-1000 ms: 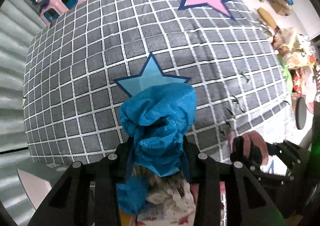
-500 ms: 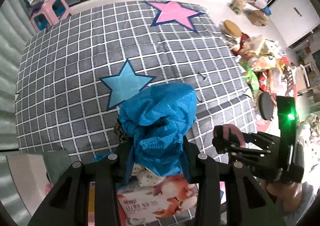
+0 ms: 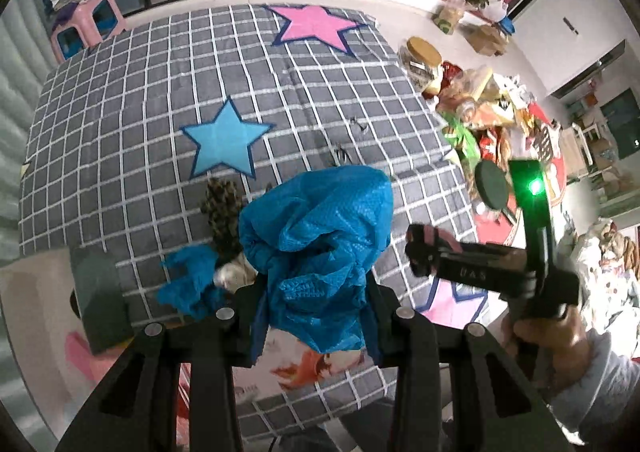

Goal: Organize soft objects
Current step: 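Lift and carry the blue fabric and pink-black item with both tools over the box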

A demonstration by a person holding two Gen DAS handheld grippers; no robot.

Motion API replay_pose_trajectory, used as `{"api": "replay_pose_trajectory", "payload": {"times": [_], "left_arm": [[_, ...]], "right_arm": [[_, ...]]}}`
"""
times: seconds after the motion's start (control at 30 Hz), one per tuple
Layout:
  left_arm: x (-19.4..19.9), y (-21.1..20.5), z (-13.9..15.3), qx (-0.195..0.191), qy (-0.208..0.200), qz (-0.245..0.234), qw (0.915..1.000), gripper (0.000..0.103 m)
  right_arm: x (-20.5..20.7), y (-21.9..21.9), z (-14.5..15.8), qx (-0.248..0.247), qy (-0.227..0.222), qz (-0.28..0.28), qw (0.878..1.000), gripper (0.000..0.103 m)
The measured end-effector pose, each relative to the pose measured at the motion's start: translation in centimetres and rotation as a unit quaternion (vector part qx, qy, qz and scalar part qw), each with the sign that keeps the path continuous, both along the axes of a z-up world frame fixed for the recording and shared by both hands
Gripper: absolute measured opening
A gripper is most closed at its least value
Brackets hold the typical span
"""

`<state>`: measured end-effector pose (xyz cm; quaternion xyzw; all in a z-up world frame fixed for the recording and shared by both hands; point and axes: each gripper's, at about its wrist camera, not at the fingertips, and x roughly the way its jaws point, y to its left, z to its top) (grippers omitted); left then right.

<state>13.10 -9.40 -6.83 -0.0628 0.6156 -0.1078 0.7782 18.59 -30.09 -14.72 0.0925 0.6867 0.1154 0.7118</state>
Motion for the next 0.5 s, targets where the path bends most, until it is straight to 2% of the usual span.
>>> {"api": "replay_pose_trajectory", "payload": {"times": [0.17, 0.5], "left_arm": [[-2.2, -1.6, -0.9, 0.015, 0.016, -0.017, 0.9996, 0.042], [-5.9, -2.8, -1.3, 0.021, 0.027, -0.043, 0.9985, 0.042]], "right_arm": [[-1.2, -0.3, 0.3, -0.006, 0.001, 0.003, 1.000, 0.056], [-4.2, -0.3, 0.9, -0.015, 0.005, 0.009, 1.000, 0.056]]}}
